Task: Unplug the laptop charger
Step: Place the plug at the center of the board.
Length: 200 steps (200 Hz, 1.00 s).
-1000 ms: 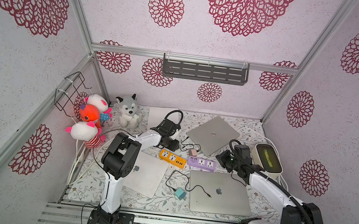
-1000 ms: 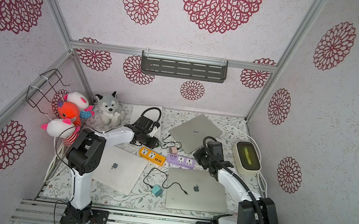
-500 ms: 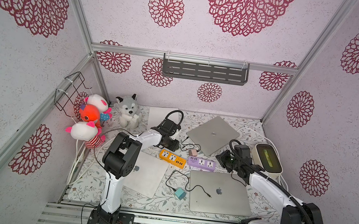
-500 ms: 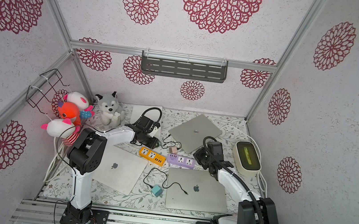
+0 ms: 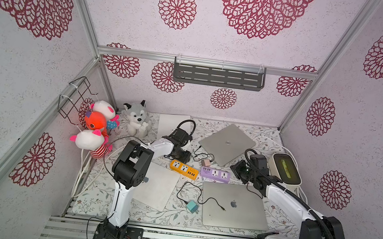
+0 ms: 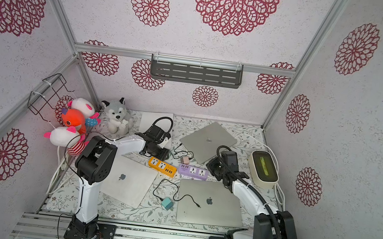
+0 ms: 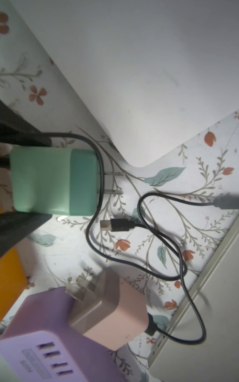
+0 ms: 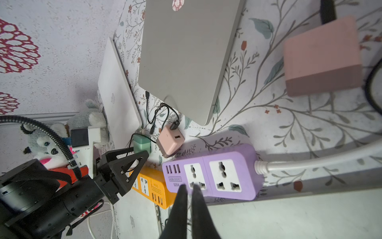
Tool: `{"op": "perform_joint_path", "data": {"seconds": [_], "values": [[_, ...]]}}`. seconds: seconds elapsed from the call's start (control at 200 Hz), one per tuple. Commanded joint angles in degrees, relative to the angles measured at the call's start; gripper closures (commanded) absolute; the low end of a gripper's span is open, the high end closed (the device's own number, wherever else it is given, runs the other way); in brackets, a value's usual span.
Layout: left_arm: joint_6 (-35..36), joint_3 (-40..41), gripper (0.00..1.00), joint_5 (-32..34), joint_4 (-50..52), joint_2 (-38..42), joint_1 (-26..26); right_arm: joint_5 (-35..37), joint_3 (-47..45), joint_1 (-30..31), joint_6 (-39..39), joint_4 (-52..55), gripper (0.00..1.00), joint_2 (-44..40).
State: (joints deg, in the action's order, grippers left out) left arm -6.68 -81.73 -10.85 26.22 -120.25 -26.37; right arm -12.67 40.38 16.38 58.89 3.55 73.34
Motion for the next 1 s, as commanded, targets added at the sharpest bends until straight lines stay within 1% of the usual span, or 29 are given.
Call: {"op": "perform_joint_path", "data": {"seconds": [0.0,0.365,0.67,0.691,0.851,0.996], "values": [[0.44,-0.02,0.46,0.66,1.31,-0.17,-0.35,0.01,1.28,-0.32,-1.06,-0.39,0.9,-0.52],[-0.08,-1.14,0.43,0.81,3.03,3.5,-0.27,0.18,1.19,-0.39,-1.31,0.65,0.89,-1.91],[-0.79,0.65,0.41,1.65,3.03,7.15,0.1,1.05,0.8,-0.39,-2.05,2.36,0.88,-4.48],[-0.75,0.76,0.41,1.69,3.11,9.29,0.14,1.29,0.83,-0.39,-2.27,2.69,0.88,-4.72],[-0.96,2.68,0.41,1.86,3.75,13.39,0.32,2.9,1.73,-0.75,-4.43,5.74,0.87,-5.57],[-1.88,6.19,0.4,2.89,3.0,19.59,0.88,3.91,1.81,-1.48,-6.79,6.12,0.84,-6.35]]}}
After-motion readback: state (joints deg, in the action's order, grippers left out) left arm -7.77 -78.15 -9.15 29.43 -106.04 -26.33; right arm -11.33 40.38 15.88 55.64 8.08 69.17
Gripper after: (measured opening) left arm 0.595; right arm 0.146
